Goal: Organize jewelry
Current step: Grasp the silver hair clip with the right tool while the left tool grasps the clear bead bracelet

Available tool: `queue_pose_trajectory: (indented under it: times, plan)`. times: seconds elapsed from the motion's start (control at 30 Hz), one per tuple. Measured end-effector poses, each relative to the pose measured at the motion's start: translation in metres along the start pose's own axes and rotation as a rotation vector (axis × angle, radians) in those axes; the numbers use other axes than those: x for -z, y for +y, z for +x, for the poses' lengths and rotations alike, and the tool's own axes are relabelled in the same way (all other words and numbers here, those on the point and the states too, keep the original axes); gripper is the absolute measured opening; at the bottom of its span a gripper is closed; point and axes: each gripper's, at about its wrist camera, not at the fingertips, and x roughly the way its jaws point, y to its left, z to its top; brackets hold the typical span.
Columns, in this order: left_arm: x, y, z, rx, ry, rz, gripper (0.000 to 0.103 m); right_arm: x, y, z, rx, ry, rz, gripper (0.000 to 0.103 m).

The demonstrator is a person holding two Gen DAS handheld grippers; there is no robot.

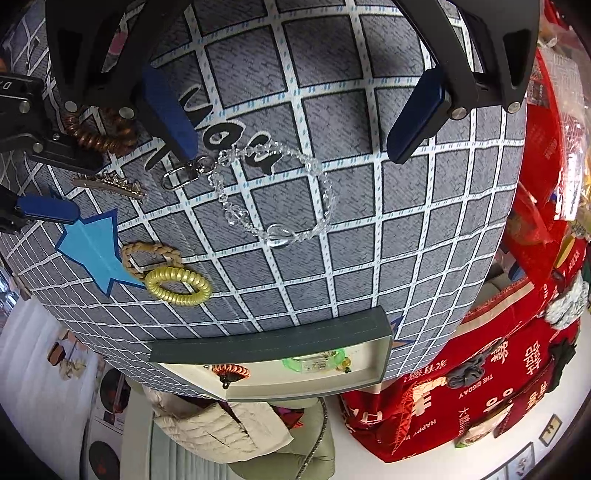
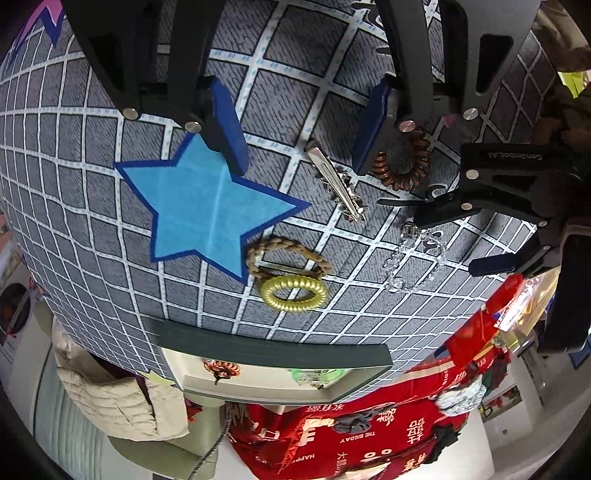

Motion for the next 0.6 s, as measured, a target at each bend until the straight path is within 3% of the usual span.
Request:
queue_pose_trajectory:
  times: [0.33, 0.53, 0.6]
  plan:
    - [-0.004, -0.005, 0.000, 0.112, 0.002, 0.058, 0.101, -0.003, 0.014, 0.004, 0.021, 0.015, -0.094, 0.051]
    - [-0.006, -0.015, -0.004, 0.159, -0.009, 0.167, 0.083, -0.004, 0.016, 0.004, 0.015, 0.023, -0.102, 0.045]
    - [-0.007, -0.014, -0.005, 0.195, 0.002, 0.172, 0.065, -0.003, 0.018, 0.003, 0.011, 0.026, -0.108, 0.041]
